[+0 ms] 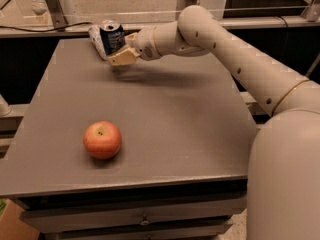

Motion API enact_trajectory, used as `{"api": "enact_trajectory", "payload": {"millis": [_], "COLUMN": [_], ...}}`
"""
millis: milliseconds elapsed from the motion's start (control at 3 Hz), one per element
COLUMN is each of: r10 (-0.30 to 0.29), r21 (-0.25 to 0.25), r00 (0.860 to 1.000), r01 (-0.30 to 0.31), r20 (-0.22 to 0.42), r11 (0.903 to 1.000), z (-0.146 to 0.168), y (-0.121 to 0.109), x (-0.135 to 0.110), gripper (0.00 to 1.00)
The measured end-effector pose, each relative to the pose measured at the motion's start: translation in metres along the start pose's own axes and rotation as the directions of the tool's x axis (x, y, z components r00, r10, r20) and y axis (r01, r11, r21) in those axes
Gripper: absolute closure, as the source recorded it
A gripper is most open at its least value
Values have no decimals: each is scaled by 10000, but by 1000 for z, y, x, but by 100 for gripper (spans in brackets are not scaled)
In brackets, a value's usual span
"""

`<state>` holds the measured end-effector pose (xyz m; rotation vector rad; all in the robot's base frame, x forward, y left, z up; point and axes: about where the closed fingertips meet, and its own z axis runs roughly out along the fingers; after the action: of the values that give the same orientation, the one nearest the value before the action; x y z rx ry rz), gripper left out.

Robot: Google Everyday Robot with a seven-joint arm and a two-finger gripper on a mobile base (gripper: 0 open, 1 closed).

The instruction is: Move pepsi can near blue plastic bottle

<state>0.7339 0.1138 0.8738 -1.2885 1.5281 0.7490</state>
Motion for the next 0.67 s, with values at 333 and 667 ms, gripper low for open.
{"api": "enact_trajectory", "payload": {"millis": [333, 667], "r10": [-149, -154], "r21": [497, 964], "r00": [9985, 9962], "r01": [175, 238], "r20": [-526, -861], "r11": [9986, 9951], "z": [3, -12], "y": [-20, -38], "x": [14, 32], "gripper": [100, 100]}}
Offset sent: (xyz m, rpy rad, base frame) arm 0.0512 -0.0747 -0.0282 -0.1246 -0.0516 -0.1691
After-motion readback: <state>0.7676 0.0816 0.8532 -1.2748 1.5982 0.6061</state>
